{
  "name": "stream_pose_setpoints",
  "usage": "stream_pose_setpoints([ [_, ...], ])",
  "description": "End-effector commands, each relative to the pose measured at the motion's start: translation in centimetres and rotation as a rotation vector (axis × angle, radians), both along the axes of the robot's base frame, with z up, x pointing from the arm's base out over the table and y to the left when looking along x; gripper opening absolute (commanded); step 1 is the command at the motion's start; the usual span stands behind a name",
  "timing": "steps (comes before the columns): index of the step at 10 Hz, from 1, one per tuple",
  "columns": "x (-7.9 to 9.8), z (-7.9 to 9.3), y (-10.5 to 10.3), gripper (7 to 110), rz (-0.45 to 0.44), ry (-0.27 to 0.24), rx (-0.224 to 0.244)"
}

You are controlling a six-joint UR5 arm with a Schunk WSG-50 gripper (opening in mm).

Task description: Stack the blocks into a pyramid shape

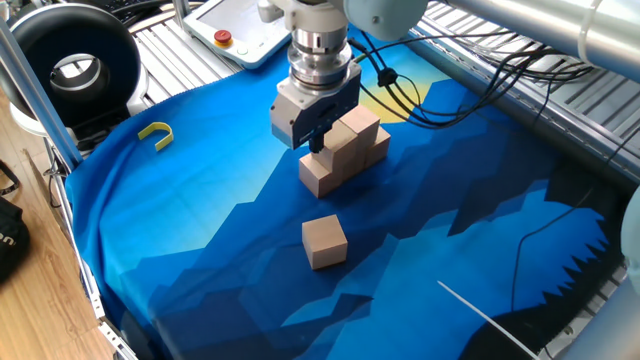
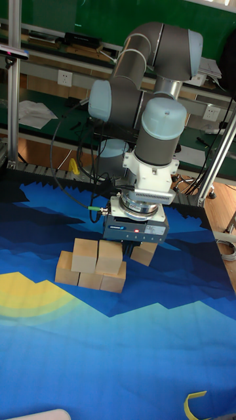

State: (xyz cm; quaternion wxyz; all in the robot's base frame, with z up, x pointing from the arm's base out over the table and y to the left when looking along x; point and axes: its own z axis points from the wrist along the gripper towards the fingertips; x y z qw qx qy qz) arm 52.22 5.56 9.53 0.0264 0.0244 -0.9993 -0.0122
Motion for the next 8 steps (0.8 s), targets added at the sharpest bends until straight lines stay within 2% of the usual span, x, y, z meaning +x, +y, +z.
stream_pose_setpoints([
  [1, -2.9, 0.0, 1.2, 7, -0.045, 0.096, 0.028],
  [2, -4.2, -0.4, 1.3, 7, -0.055, 0.112, 0.019],
  [4, -7.4, -0.1, -1.6, 7, -0.064, 0.156, -0.106],
  [5, -8.7, -0.1, -2.6, 7, -0.058, 0.158, -0.122],
  [6, -9.2, -0.4, -3.3, 7, -0.042, 0.158, -0.114],
  [8, -8.6, -0.8, -3.8, 7, -0.031, 0.134, -0.099],
])
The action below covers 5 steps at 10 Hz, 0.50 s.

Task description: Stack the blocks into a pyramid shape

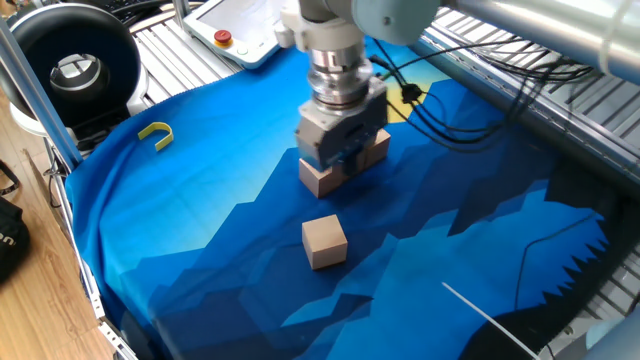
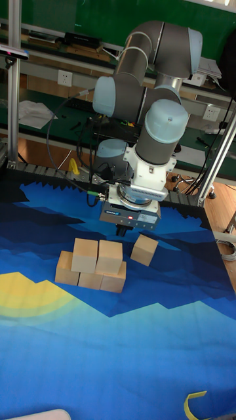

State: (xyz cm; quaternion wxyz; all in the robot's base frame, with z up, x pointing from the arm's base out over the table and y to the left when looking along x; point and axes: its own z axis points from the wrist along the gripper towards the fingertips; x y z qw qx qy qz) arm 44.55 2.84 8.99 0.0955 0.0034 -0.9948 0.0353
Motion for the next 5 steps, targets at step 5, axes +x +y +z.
stream_pose_setpoints([
  [5, 1.4, -0.2, -0.3, 7, 0.019, -0.030, 0.072],
])
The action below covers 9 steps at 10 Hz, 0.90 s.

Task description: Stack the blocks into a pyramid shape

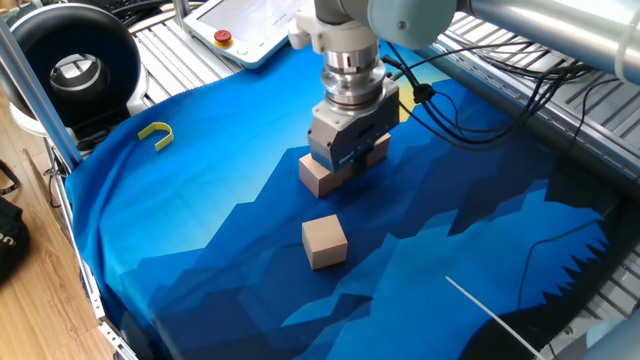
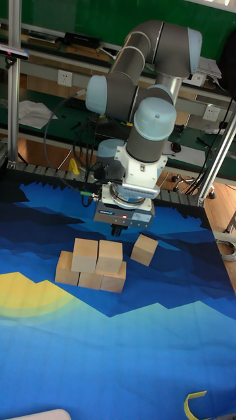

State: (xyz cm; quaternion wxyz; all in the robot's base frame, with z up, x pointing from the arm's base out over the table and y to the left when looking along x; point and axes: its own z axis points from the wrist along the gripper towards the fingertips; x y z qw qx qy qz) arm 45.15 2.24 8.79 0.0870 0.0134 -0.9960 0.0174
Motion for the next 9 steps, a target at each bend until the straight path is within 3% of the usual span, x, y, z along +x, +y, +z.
stream_pose_setpoints([
  [1, 1.1, -0.1, 0.2, 7, 0.002, -0.015, 0.031],
  [5, 2.3, 0.1, 0.6, 7, -0.022, -0.042, 0.040],
  [9, 4.5, 0.3, 1.1, 7, -0.047, -0.119, 0.047],
])
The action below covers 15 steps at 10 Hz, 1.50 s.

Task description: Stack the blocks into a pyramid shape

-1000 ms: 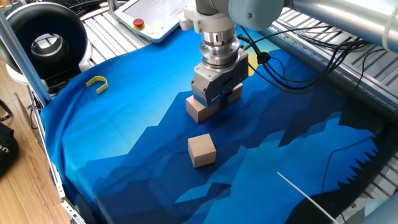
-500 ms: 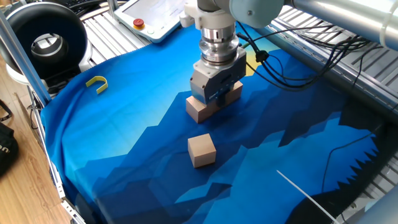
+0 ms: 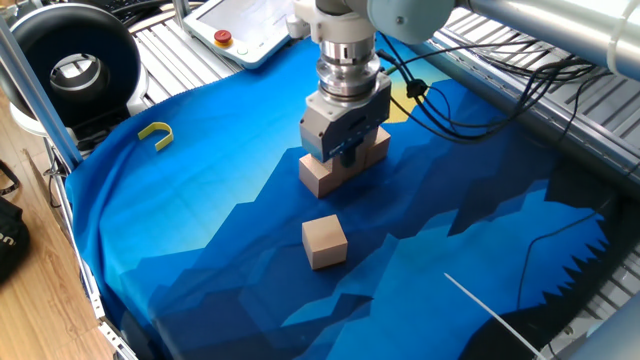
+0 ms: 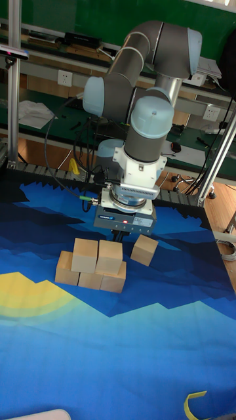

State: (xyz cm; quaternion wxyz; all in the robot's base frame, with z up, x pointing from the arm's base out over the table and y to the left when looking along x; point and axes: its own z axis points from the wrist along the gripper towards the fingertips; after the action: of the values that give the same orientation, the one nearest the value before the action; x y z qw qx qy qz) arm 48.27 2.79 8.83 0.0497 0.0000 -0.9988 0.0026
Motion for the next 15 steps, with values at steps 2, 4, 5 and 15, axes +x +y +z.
stream_pose_setpoints([
  [2, 1.7, 0.3, 0.6, 7, -0.020, -0.059, 0.022],
  [4, 1.9, 0.4, 0.6, 7, -0.020, -0.065, 0.023],
  [5, 1.9, 0.4, 0.6, 7, -0.020, -0.067, 0.023],
  [15, -5.1, 3.0, 1.7, 7, -0.028, 0.118, -0.006],
])
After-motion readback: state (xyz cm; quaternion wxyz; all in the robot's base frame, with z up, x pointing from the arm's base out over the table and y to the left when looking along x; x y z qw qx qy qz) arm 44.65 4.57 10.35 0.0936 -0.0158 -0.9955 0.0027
